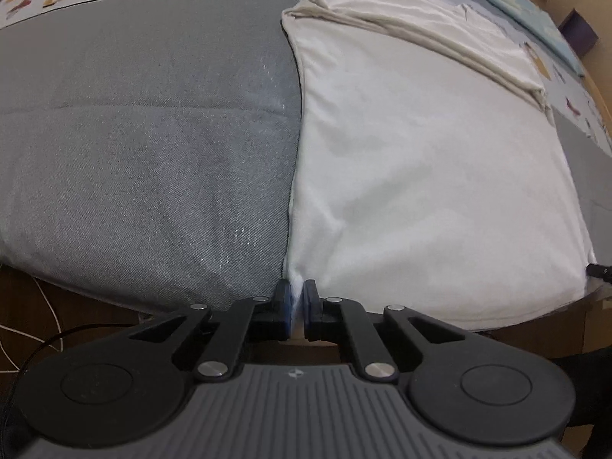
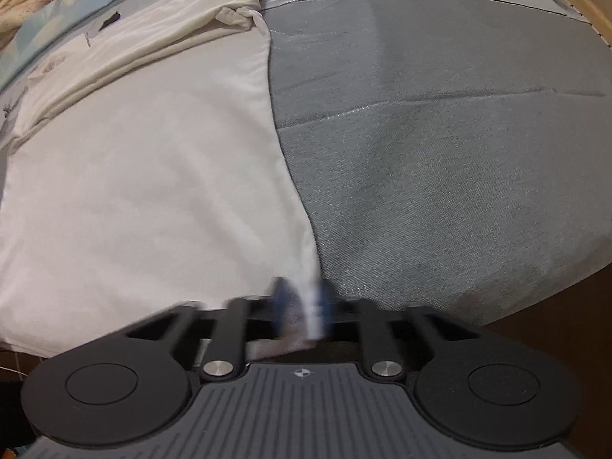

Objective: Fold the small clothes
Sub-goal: 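Pinch the shirt hem corners with both grippers, then lift the hem with both grippers and fold it toward the collar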

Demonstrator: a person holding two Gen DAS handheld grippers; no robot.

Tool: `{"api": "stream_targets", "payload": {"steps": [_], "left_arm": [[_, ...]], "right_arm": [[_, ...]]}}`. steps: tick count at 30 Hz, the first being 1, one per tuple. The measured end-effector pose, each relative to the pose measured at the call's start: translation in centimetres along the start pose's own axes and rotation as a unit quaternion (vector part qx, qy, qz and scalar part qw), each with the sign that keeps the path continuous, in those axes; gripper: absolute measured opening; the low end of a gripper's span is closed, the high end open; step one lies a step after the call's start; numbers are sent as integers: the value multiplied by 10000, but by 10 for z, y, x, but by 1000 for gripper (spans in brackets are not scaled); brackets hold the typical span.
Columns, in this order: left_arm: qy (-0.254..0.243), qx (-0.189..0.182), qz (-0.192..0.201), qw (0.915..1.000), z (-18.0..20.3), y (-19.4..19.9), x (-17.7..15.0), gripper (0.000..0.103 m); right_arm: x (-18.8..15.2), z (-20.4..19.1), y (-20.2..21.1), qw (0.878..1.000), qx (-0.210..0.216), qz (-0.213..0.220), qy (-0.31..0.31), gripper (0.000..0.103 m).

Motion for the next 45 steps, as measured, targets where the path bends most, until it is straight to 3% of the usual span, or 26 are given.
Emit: {"api": "stream_targets", "payload": {"steps": [6,29,32,35,40,45], "left_arm": [[25,49,-226,9997,-1,-6,-3,8],[-232,165,-266,9992,8,-16,-7,9],[-270,186,-171,9993,10,-12,-6,7],[-346,139,4,9993,13,3,-2,6],[-610,-196,493,9967,17,56,13,6],[-1115,-438,1057,9872,21,123,6,6]], "right_arm": [[-1,3,-3,9997,80,-86,-210,11],[0,-2,-5,10000,-74,-48,46,13],[0,-3,-3,10000,-83,1,48,7],[2,-3,7,9998,34,211,-43,6],[18,4,51,9953,575,664,-409,5],[23,11,109,9870,1003,1207,-362,5]]}}
Point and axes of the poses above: each gripper's, at about its wrist camera, not at the fingertips, and y roughly against the way its jaws point, z to its right, x to its top, the point moved 2 cm from there along -y, roughly the way its jaws point, and after that the axes turned 2 degrees about z, right-handed, at the moved point
